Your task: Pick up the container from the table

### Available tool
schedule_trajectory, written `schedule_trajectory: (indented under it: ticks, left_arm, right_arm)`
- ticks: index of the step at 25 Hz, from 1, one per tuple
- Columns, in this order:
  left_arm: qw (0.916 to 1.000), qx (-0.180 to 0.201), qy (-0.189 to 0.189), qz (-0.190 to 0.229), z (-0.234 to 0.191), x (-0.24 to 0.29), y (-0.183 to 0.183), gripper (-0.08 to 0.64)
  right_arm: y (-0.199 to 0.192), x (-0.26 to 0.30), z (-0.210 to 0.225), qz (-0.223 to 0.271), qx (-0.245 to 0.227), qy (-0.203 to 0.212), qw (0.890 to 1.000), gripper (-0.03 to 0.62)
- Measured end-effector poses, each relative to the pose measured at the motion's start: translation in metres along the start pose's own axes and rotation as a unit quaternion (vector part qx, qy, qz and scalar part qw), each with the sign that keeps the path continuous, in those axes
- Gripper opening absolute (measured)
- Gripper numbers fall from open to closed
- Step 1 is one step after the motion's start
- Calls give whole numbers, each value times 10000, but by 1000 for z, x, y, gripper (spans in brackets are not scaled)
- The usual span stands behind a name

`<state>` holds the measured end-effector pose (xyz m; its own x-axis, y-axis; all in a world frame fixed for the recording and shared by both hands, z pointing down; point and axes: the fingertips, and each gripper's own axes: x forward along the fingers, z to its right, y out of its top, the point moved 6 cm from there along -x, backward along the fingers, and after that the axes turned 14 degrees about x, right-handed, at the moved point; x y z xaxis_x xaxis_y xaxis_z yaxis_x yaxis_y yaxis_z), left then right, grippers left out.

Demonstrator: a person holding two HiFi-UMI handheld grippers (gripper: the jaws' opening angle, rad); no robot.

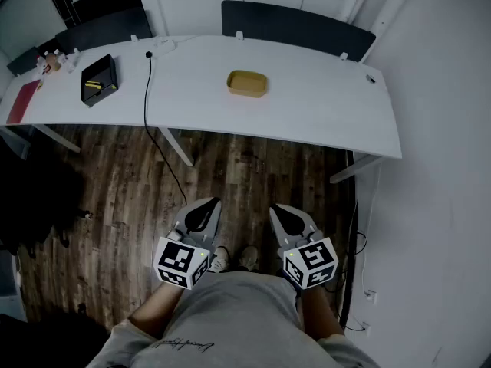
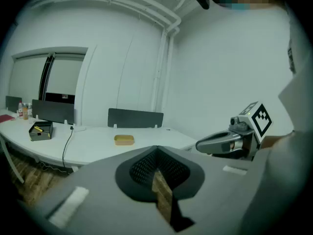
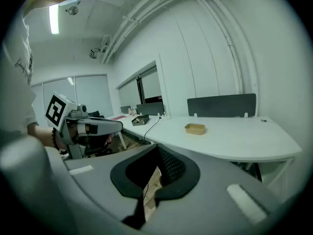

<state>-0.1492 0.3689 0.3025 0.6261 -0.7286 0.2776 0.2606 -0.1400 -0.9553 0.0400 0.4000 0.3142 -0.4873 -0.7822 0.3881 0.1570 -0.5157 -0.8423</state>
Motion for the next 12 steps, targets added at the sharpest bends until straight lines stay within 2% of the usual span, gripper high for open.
schedule_trajectory:
  ticks: [12]
  left_arm:
    - [10000, -16, -23, -45, 7, -5, 0, 2]
  right_arm:
    - [2, -1, -5, 27, 34, 99, 9999, 14]
